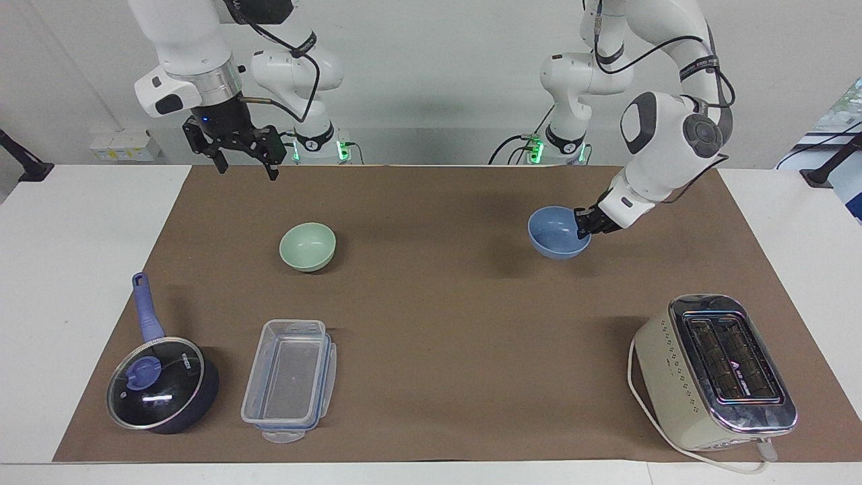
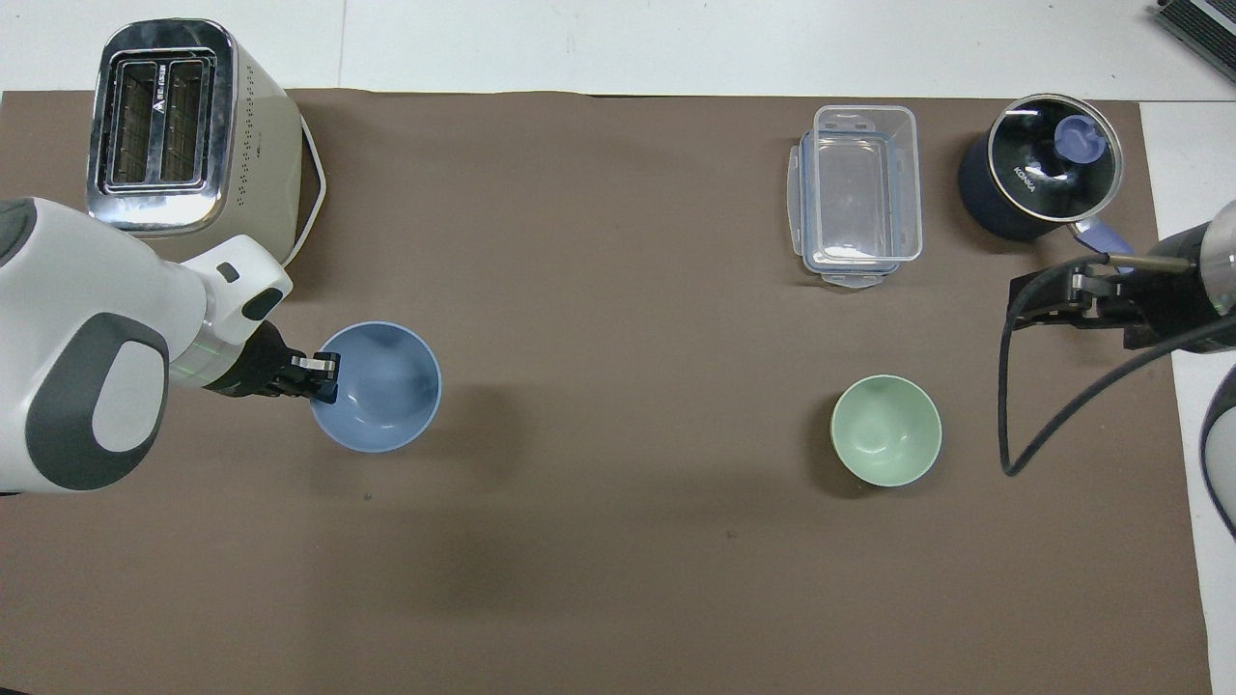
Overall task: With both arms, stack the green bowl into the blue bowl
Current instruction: 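Slide the blue bowl with the left gripper toward the table center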
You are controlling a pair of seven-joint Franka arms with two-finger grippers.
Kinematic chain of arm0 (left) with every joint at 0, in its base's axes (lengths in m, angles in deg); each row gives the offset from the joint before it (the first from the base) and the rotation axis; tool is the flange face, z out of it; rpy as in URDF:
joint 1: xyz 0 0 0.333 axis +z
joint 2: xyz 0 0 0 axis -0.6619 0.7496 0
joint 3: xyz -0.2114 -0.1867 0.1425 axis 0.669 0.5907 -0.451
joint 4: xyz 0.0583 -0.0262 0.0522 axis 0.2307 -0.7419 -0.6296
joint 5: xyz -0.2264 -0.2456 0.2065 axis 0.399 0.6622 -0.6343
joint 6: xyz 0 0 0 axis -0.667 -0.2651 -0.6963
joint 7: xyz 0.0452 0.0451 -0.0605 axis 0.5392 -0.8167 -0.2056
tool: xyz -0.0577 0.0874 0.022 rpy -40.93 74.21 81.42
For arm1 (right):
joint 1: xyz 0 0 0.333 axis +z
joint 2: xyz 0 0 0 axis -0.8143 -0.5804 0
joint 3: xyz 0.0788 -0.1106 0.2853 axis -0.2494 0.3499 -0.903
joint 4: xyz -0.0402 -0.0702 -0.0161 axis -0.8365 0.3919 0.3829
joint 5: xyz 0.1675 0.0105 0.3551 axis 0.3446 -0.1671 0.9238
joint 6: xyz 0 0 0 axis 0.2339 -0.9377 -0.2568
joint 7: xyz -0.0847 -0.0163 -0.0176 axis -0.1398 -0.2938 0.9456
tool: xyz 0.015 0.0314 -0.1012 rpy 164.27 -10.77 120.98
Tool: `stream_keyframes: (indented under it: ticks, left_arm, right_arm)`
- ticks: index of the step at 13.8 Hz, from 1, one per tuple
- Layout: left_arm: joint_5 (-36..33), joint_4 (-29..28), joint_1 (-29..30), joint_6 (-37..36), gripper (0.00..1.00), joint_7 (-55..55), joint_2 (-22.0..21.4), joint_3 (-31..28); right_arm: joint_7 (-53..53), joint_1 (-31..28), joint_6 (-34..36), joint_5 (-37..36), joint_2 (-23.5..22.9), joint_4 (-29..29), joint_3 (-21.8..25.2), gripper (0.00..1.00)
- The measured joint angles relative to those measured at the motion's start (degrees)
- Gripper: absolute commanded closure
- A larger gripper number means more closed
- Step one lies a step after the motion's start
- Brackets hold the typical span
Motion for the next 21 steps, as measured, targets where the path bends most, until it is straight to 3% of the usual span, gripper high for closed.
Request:
stream_keyframes:
  ticks: [5,12,19,20,21]
  left_arm:
    - [0.2,-0.6,-3.7,-0.1,1.00,1.9,0.4,0.4]
    - [5.1,-8.0,-17.2,13.3,1.00,13.3,1.7,0.9]
    - [8.5,-15.1,-25.1,22.2,1.00,17.1,2.2,0.9]
    - [8.9,-15.9,-25.9,23.4,0.41,17.2,2.7,0.9]
    - [9.3,-16.6,-26.3,24.4,0.00,17.2,3.3,0.9]
  right_arm:
    - [0.0,0.0,0.0,0.0,0.0,0.0,0.0,0.00]
    - [0.0,-0.7,0.0,0.0,0.0,0.0,0.0,0.00]
    - [0.0,-1.2,0.0,0.0,0.0,0.0,0.1,0.00]
    - [0.0,-1.2,0.0,0.0,0.0,0.0,0.1,0.00]
    - [0.0,-1.2,0.0,0.0,0.0,0.0,0.1,0.00]
